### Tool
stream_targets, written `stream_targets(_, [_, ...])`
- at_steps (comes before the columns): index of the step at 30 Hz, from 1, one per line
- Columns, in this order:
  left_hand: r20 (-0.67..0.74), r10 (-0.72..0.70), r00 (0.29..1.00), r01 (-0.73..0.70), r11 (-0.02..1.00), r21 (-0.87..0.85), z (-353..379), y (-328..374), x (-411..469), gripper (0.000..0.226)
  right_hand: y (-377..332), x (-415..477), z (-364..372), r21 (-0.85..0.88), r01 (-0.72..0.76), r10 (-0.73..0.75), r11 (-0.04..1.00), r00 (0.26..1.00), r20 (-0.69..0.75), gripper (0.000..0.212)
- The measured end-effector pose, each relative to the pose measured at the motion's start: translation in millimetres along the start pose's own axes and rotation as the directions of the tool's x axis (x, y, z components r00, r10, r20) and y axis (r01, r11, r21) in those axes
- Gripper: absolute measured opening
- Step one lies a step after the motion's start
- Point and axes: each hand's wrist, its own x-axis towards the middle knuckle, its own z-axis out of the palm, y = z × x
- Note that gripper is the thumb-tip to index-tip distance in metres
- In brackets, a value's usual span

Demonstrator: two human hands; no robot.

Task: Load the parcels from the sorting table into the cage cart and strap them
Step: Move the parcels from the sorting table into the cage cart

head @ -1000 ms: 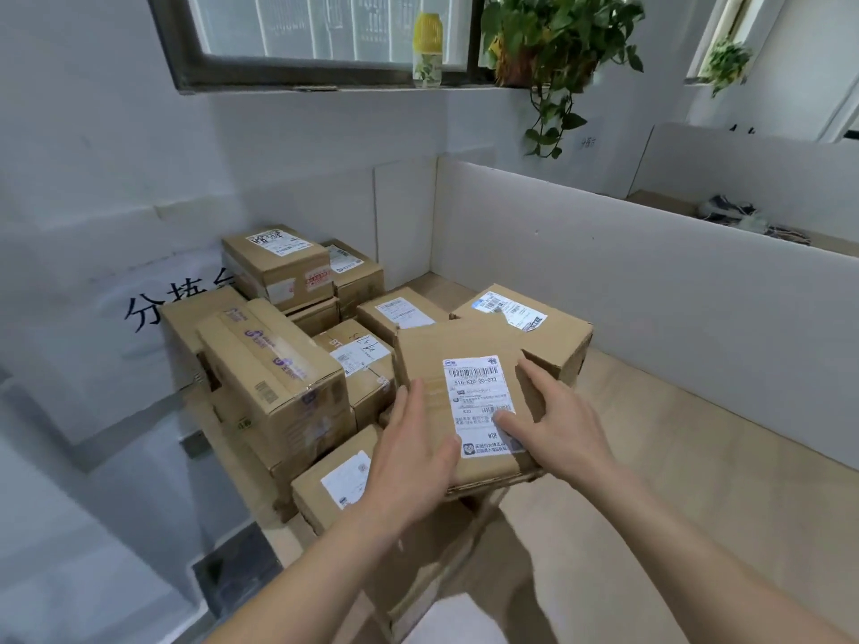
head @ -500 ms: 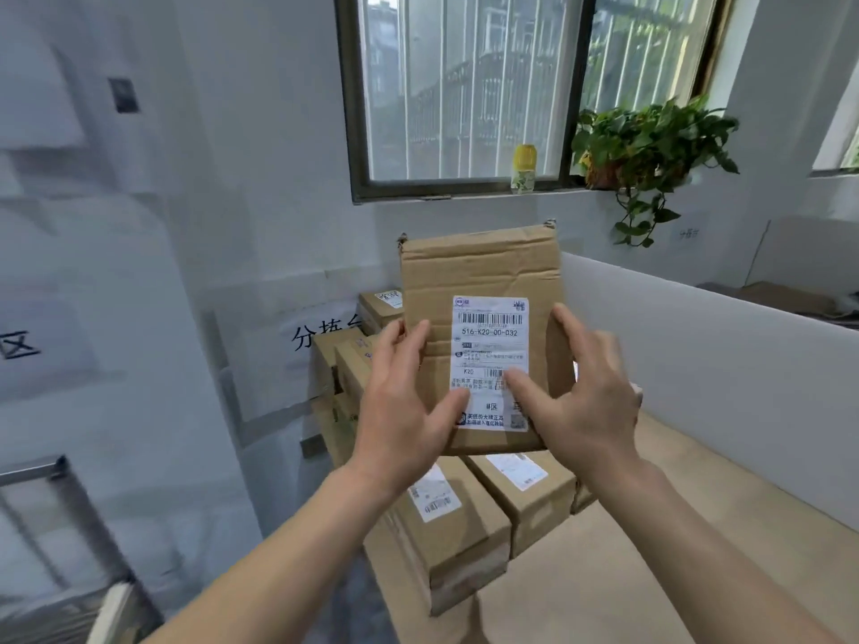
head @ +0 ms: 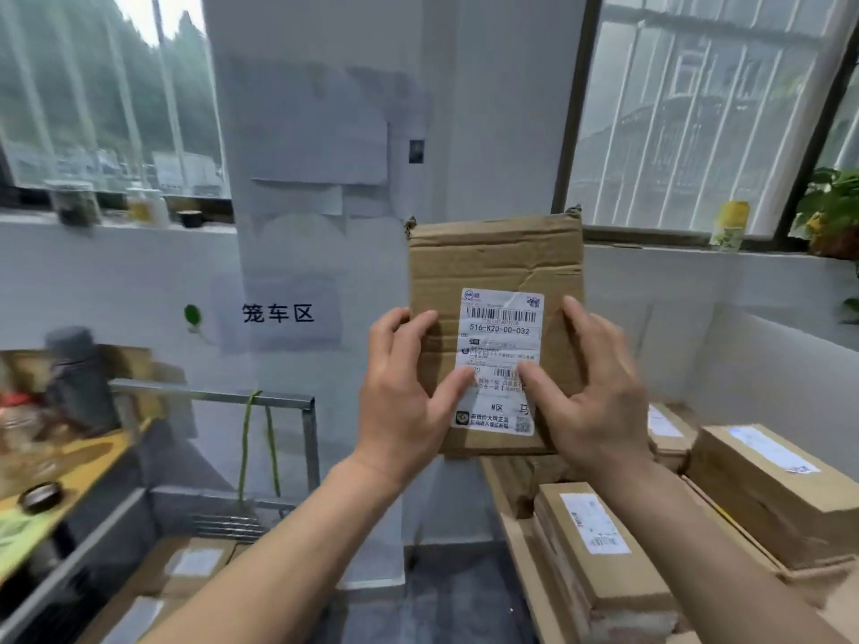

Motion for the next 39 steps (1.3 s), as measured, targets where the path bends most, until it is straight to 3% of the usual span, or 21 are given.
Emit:
stream_targets(11, [-0.170, -0.090, 0.981, 0.133, 0.957, 0.260, -215.1, -91.8, -16.9, 0.057, -164.1, -21.2, 165.7, 0.243, 0.105, -0.136, 0.964, 0.984, 0.117, 0.061])
stream_targets(22, [-0.416, -0.212, 0.885, 0.405, 0.791, 0.459, -372.4, -146.2, -77.3, 0.054, -291.8, -68.0, 304.9, 0.531, 0.104, -0.309, 0.841, 0.898, 0.313, 0.055])
stream_targets(29, [-0.602, -0.287, 0.745, 0.641, 0.559, 0.526, -440.8, -149.8, -154.4, 0.057, -363.2, -137.9, 381.5, 0.709, 0.031, -0.484, 0.705, 0.751, 0.448, 0.060])
stream_targets(35, [-0.768, -0.325, 0.551, 0.829, 0.312, 0.463, -462.8, -129.3, -234.5, 0.058, -398.4, -216.4, 414.2, 0.824, -0.056, -0.659, 0.564, 0.572, 0.489, 0.060])
stream_targets(39, [-0.844, -0.323, 0.428, 0.904, 0.176, 0.390, -466.9, -109.7, -289.5, 0.059, -415.2, -275.9, 416.3, 0.857, -0.118, -0.762, 0.502, 0.408, 0.503, 0.063])
